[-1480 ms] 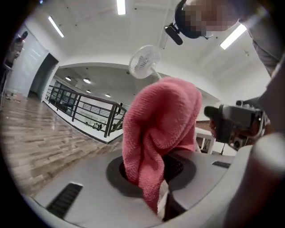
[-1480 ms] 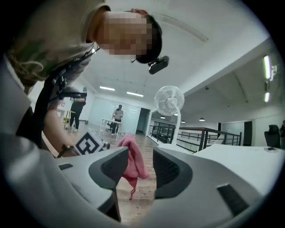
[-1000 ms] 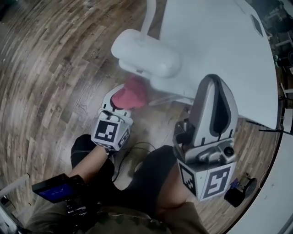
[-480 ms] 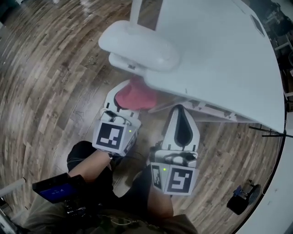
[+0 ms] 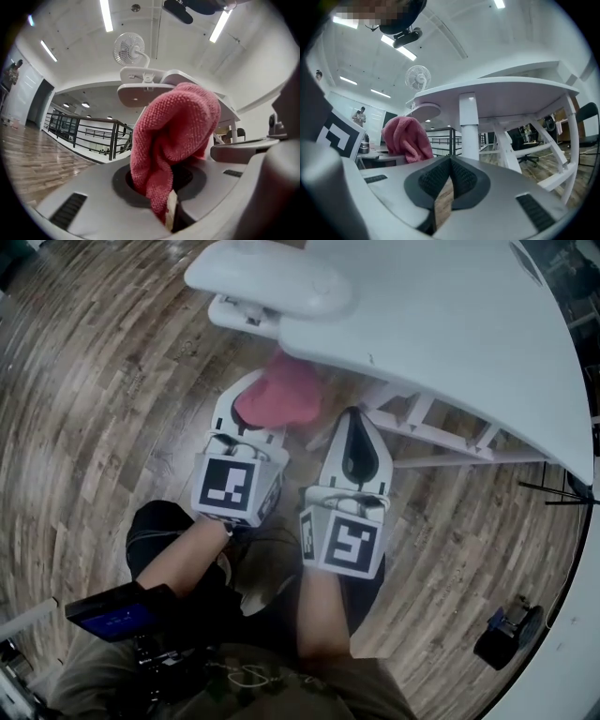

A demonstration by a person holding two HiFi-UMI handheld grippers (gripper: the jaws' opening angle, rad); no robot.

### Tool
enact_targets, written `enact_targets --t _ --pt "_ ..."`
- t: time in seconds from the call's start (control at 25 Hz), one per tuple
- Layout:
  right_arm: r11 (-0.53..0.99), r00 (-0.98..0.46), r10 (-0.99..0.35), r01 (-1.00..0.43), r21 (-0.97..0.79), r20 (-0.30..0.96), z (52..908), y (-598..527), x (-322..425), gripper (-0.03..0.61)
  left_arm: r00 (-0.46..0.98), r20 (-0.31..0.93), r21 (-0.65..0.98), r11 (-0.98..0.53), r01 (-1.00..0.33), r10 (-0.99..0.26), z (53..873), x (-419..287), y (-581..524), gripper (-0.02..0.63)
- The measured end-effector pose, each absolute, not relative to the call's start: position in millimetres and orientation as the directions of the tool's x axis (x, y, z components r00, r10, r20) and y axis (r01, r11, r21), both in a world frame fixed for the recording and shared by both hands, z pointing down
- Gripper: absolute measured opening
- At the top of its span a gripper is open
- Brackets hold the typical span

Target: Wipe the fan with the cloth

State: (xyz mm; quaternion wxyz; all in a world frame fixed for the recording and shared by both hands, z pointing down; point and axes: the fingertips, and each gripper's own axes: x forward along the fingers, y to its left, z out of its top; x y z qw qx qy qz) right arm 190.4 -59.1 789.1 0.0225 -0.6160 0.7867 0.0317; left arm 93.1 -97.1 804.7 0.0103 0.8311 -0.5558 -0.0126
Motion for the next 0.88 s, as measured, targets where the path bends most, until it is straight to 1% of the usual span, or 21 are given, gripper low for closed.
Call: enact_targets --t 0.16,0.32,0.56,0.88 --pt "0.247 -0.248 -0.966 -0.969 0.020 -0.067 796 -55 186 -0.003 0.385 -0.015 0.046 -0.385 -0.922 -0.923 803 101 -96 0.089" --pt "0.274 -0.275 -0.961 -0.962 0.016 -0.031 802 -51 178 -0.003 0.411 -0.045 0.039 -0.413 -0.910 -0.911 779 110 -95 0.089" --pt "0.317 -0.318 -0.946 -0.948 0.030 -0.067 796 -43 164 -0.003 0.405 -0.079 0.004 -0.407 -0.913 -0.911 746 116 -103 0.089" --pt "0.342 -0.343 -0.937 -0.939 0.027 -0.069 792 -41 154 -0.003 0.396 -0.119 0.055 -0.405 -0.913 -0.910 724 108 -113 0.086"
